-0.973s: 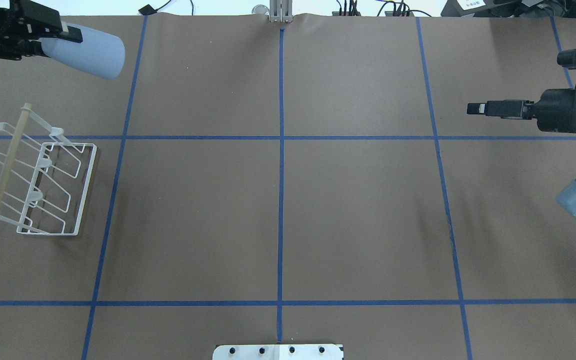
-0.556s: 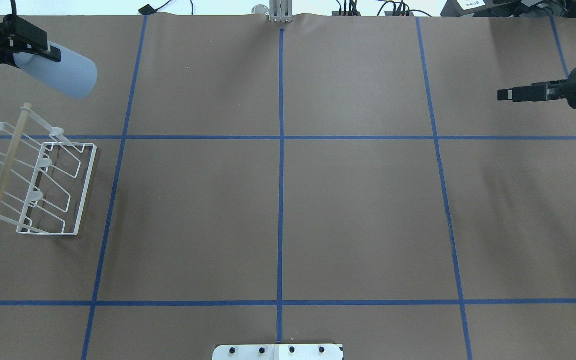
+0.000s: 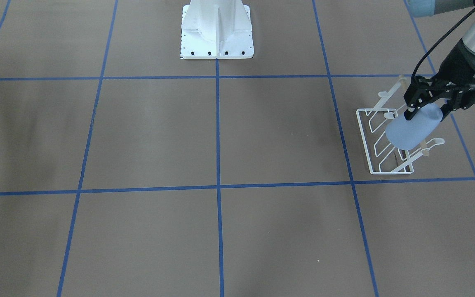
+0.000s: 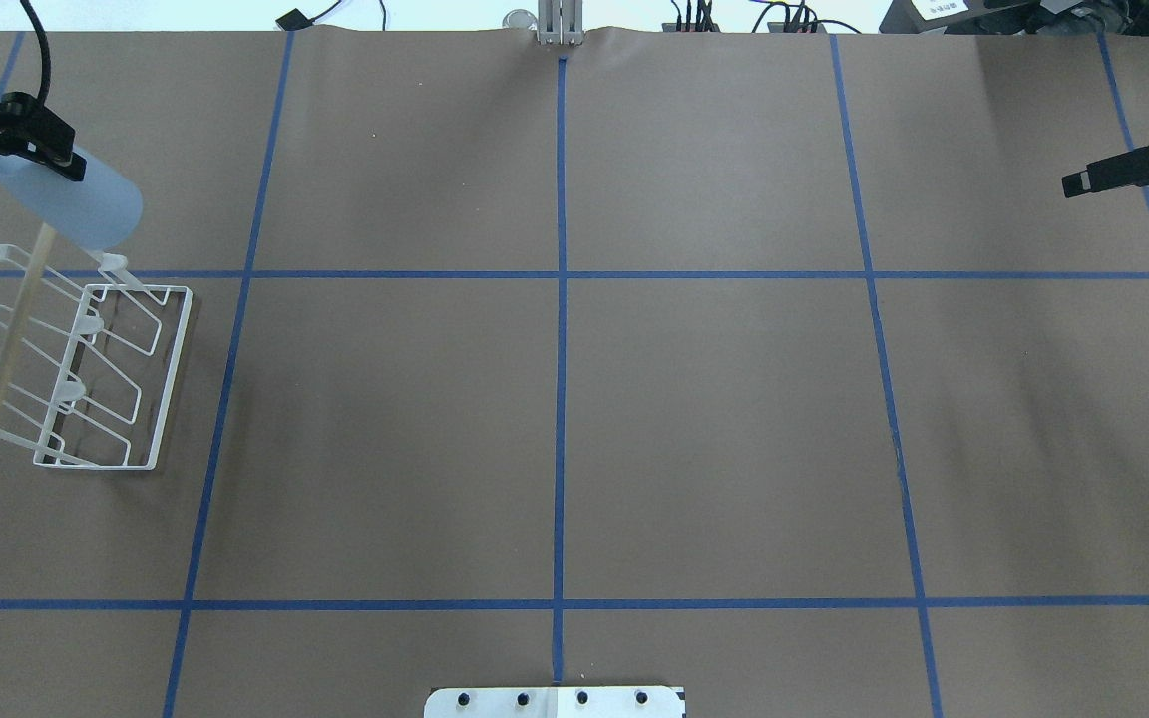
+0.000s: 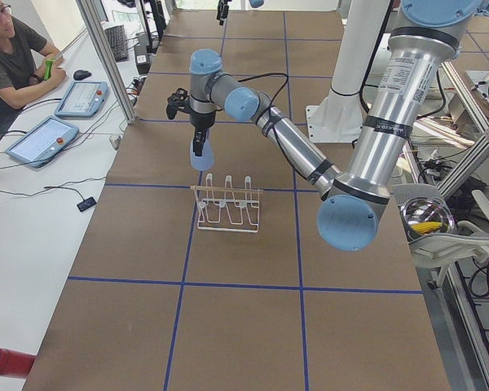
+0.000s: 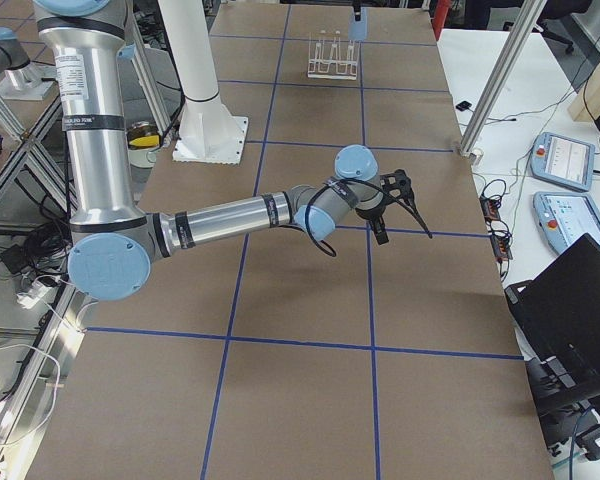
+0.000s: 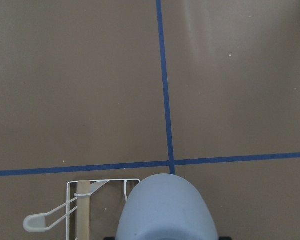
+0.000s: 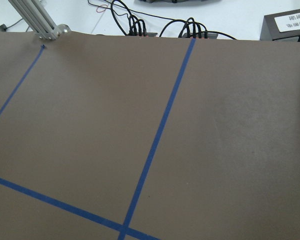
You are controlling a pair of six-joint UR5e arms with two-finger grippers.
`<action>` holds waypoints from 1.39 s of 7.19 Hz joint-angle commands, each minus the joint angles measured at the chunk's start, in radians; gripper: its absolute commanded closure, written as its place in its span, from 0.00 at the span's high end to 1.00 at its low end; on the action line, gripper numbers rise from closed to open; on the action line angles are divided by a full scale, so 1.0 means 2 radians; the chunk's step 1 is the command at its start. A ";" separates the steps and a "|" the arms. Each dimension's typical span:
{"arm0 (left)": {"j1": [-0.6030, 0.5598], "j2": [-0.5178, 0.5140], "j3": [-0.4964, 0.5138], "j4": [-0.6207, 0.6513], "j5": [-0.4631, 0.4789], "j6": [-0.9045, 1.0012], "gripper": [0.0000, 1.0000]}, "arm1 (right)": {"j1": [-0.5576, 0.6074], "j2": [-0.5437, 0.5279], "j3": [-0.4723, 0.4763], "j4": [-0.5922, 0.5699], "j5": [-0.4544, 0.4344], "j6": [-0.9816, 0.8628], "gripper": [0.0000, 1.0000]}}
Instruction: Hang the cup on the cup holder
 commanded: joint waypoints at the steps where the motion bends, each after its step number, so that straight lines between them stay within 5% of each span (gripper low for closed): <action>1: 0.001 -0.013 0.015 0.021 0.004 0.017 0.00 | 0.014 -0.007 0.058 -0.140 0.004 -0.086 1.00; 2: 0.002 -0.016 0.028 0.020 0.003 0.017 0.00 | 0.020 -0.012 0.078 -0.180 0.004 -0.112 1.00; 10: 0.034 -0.012 0.046 0.020 0.004 0.015 0.00 | 0.021 -0.020 0.081 -0.186 0.007 -0.117 1.00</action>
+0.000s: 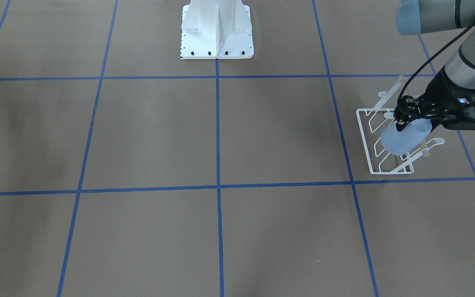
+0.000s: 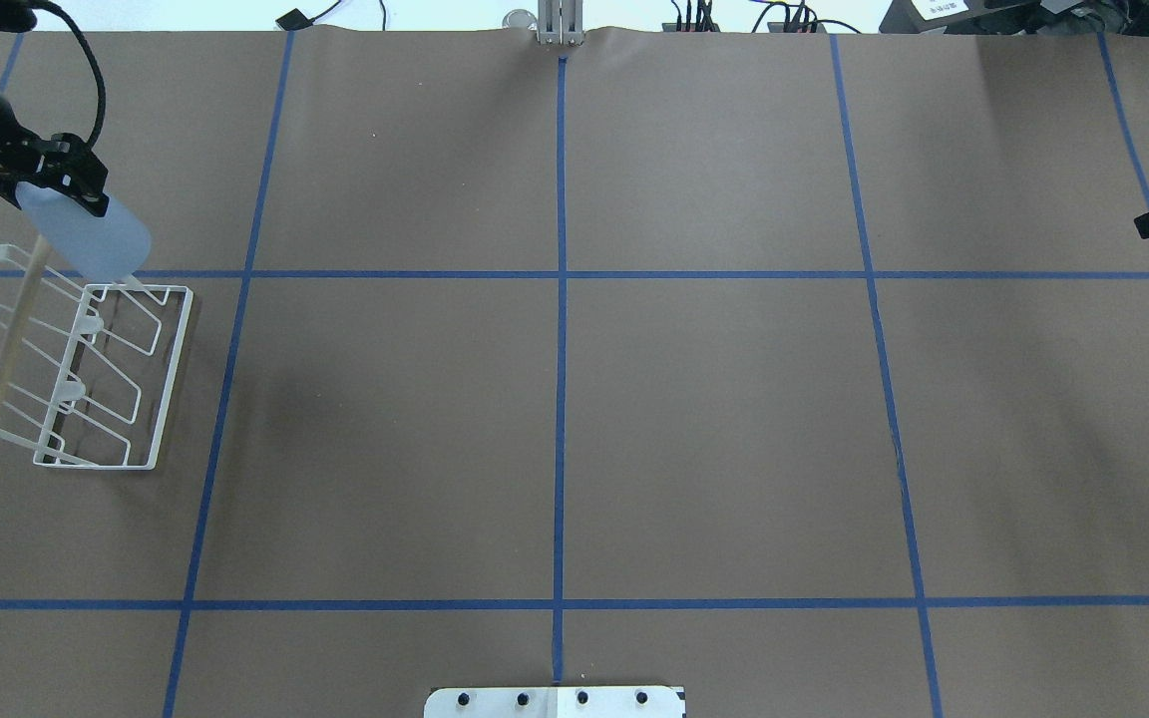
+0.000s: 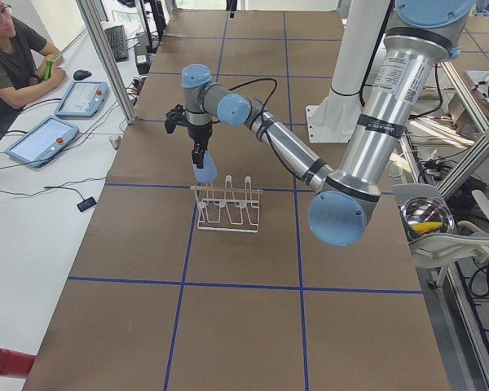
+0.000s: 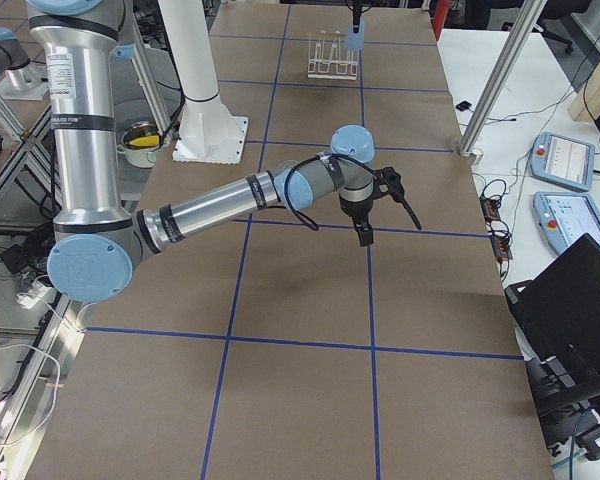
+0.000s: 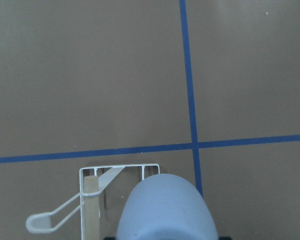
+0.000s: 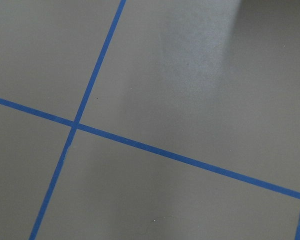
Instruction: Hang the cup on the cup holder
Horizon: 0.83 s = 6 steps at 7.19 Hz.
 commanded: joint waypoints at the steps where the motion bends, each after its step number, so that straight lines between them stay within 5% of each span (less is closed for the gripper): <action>1: 0.010 0.000 0.001 0.000 -0.001 -0.003 0.00 | -0.001 -0.003 0.000 0.000 0.001 0.000 1.00; 6: 0.031 0.001 0.038 -0.007 -0.002 0.000 0.00 | 0.002 -0.003 0.000 -0.001 0.002 0.001 1.00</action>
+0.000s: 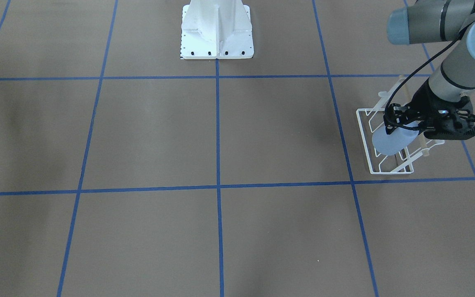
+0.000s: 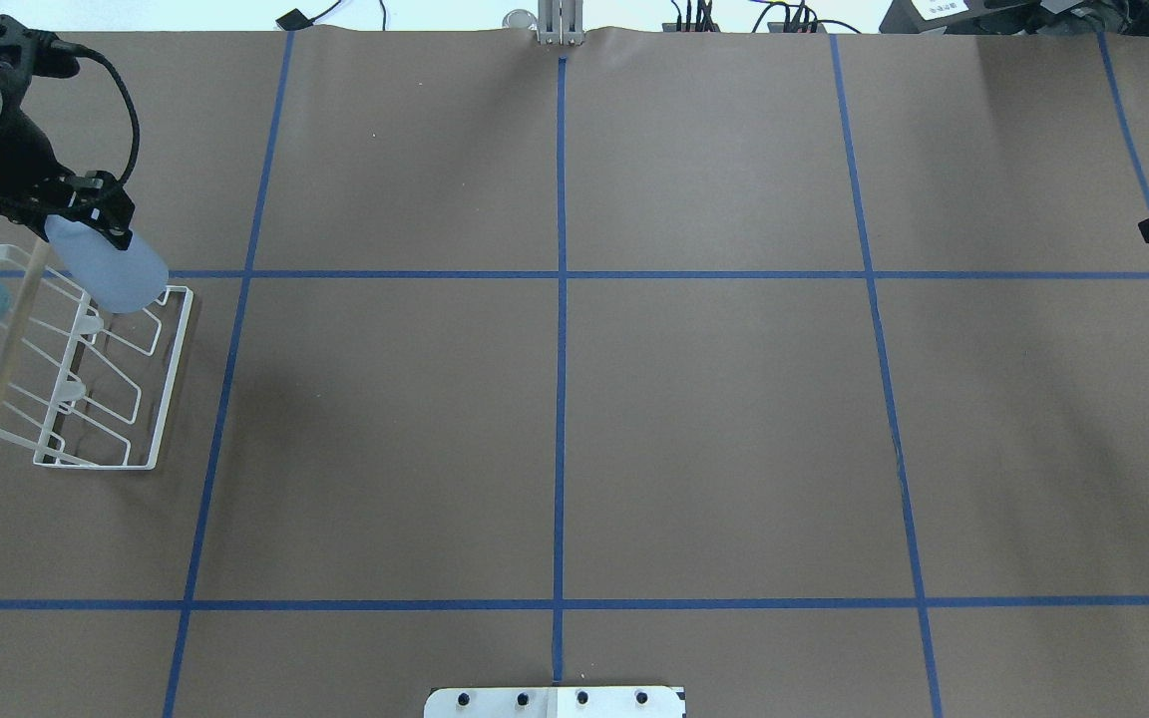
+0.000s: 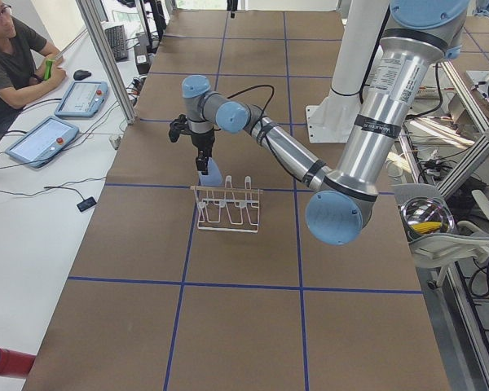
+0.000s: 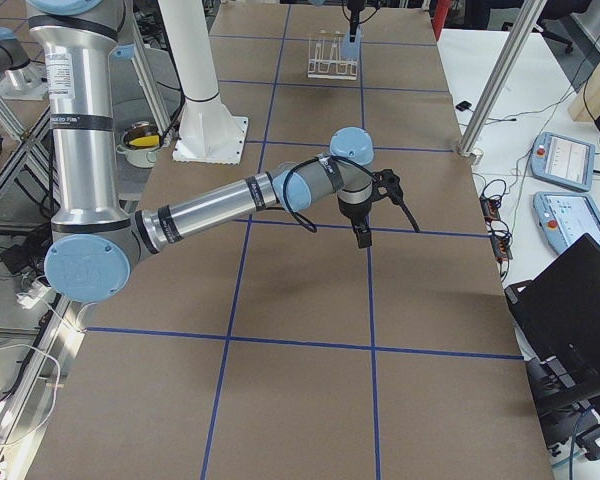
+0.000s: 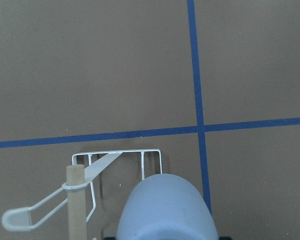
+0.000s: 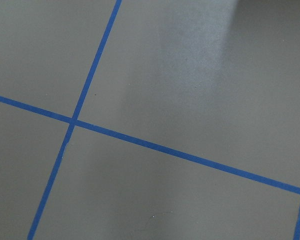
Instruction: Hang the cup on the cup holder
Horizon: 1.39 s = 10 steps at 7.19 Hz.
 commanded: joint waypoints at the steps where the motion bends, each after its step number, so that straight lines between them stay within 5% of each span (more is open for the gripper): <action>1: 0.009 0.000 0.014 -0.003 -0.001 0.001 0.00 | 0.002 0.001 0.000 0.000 0.000 0.000 1.00; 4: 0.013 0.005 0.017 -0.003 -0.001 0.001 0.00 | 0.002 0.001 -0.001 0.000 0.002 0.001 1.00; 6: 0.018 0.006 0.018 -0.003 -0.001 0.001 0.67 | 0.002 0.001 -0.001 0.000 0.003 0.001 1.00; 7: 0.018 0.006 0.018 -0.004 -0.001 0.001 0.89 | 0.002 0.001 -0.001 0.000 0.003 0.001 1.00; 8: 0.018 0.006 0.015 -0.005 -0.001 0.001 0.97 | 0.002 0.001 -0.003 0.000 0.003 0.001 1.00; 10: 0.017 0.005 0.011 -0.016 -0.005 0.000 0.97 | 0.003 0.001 0.000 0.000 0.003 0.001 1.00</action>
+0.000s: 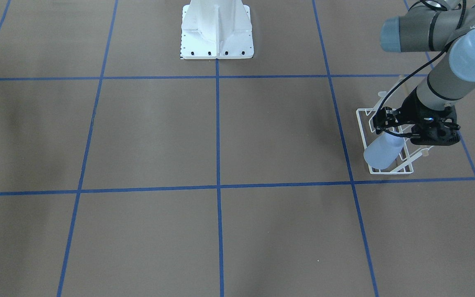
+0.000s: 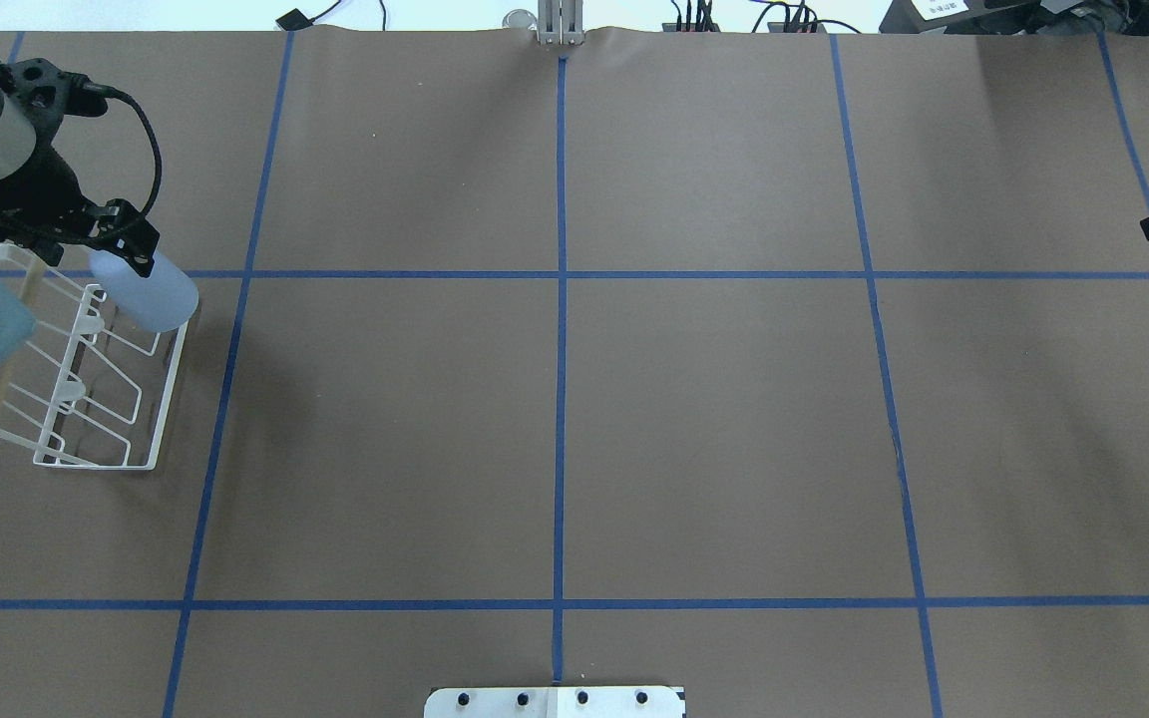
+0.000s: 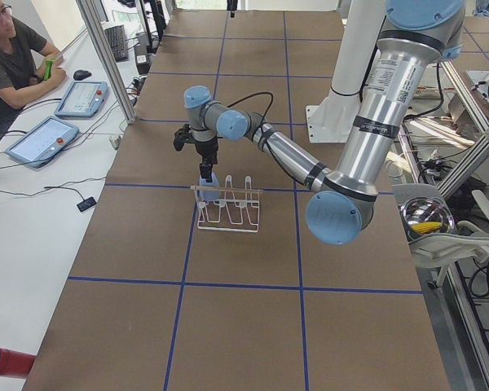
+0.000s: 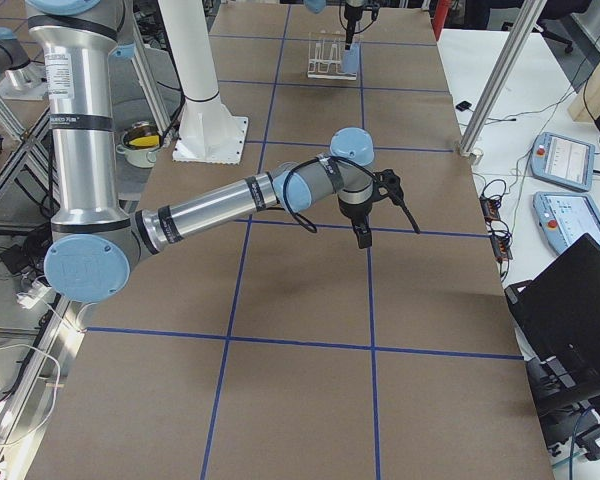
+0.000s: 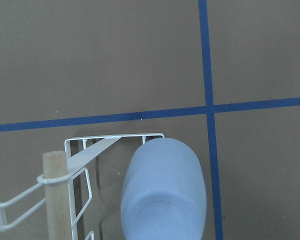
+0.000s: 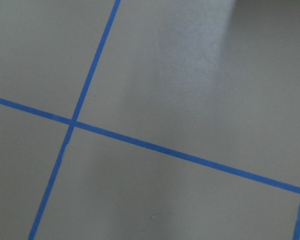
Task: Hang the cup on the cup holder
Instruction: 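Open the left gripper and withdraw it from the cup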
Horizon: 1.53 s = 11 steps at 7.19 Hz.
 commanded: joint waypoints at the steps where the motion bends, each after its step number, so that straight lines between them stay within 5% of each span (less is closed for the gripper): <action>1: -0.009 0.001 -0.028 -0.001 -0.002 0.005 0.97 | 0.011 0.006 0.001 -0.017 0.005 -0.001 1.00; 5: -0.127 0.046 -0.054 0.003 -0.002 0.185 0.97 | 0.061 0.033 0.000 -0.121 0.002 -0.070 1.00; 7: -0.208 0.109 -0.048 -0.004 -0.010 0.285 0.97 | 0.082 0.012 -0.003 -0.126 0.002 -0.094 1.00; 9: -0.257 0.150 -0.023 -0.026 -0.070 0.317 0.97 | 0.085 0.001 -0.001 -0.126 0.003 -0.100 1.00; 11: -0.262 0.173 -0.023 -0.025 -0.069 0.318 0.98 | 0.085 -0.009 0.000 -0.125 0.004 -0.100 1.00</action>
